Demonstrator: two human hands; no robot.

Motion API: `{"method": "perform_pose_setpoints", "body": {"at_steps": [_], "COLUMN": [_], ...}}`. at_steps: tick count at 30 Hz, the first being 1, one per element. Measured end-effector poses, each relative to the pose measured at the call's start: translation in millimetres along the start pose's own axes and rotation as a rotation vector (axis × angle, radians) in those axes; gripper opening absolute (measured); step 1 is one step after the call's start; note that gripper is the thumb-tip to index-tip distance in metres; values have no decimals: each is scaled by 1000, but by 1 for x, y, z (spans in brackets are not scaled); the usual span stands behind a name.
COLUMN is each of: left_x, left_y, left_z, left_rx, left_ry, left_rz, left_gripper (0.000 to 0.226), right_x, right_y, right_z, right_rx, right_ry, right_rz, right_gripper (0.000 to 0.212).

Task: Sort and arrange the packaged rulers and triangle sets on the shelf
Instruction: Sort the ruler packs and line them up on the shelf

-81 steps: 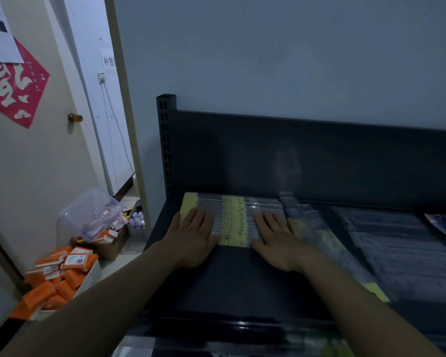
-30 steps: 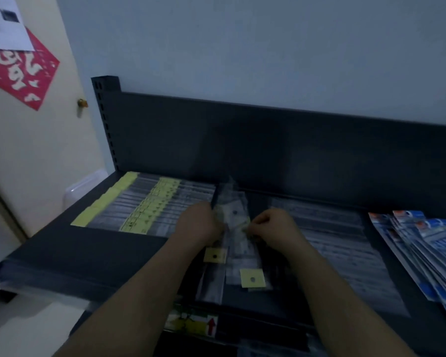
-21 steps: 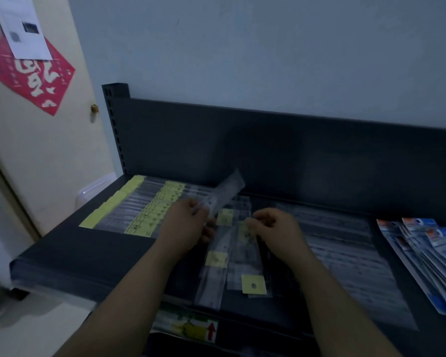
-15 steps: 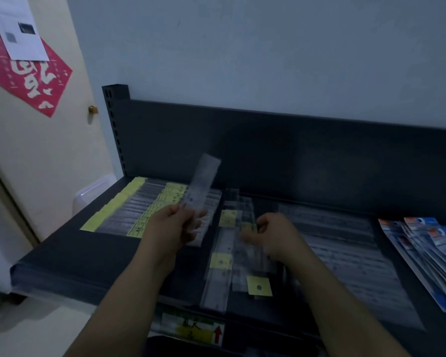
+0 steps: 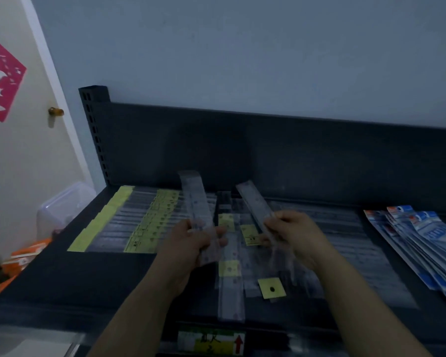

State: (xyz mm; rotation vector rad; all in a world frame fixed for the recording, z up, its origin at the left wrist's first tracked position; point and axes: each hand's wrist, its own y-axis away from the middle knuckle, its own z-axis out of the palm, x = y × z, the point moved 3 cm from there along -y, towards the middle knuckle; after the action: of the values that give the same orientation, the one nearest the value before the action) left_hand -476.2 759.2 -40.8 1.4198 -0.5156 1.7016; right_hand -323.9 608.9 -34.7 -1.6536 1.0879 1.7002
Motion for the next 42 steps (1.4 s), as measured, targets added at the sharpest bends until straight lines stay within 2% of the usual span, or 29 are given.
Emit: {"method": "perform_pose_setpoints", "body": {"at_steps": [4, 10, 15, 19, 21, 23, 26, 28, 30, 32, 34, 37, 39, 42], "left_x": [-4, 1, -1, -1, 2, 7, 25, 37, 46, 51, 56, 60, 63, 66], "left_y": [2, 5, 12, 16, 16, 14, 7, 0, -7, -12, -17, -25, -31, -39], "left_z": [17, 24, 31, 22, 13, 2, -25, -46, -60, -66, -70, -80, -83, -83], "left_rx": [-40, -11, 64, 121, 140, 133, 66, -39, -174, -291, -389, -525, -574, -541], "left_ry": [-100, -53, 77, 145, 177, 178, 146, 61, -61, -121, -172, -264, -293, -243], "left_rz": [21, 61, 54, 47, 16, -48, -156, -241, -322, -377, -405, -403, -363, -340], "left_gripper": [13, 11, 13, 22, 25, 37, 65, 80, 81, 63, 44, 37, 27, 22], "right_x": [-2, -22, -24, -24, -25, -28, -39, -45, -49, -52, -54, -56, -57, -52], "right_y": [19, 25, 15, 11, 8, 7, 1, -6, -12, -16, -17, -20, -23, -18], "right_z": [-4, -15, 5, 19, 24, 26, 30, 33, 42, 57, 77, 103, 108, 98], "right_rx": [-109, -208, -341, -409, -434, -439, -394, -387, -402, -411, -397, -308, -157, 149], "right_ry": [-249, -379, -221, -162, -147, -31, 222, 244, 253, 298, 299, 198, 197, 238], "right_rz": [44, 51, 13, -30, -18, -41, -154, -175, -165, -164, -181, -220, -267, -299], "right_gripper": [11, 20, 19, 29, 34, 34, 34, 40, 44, 44, 40, 37, 39, 33]}}
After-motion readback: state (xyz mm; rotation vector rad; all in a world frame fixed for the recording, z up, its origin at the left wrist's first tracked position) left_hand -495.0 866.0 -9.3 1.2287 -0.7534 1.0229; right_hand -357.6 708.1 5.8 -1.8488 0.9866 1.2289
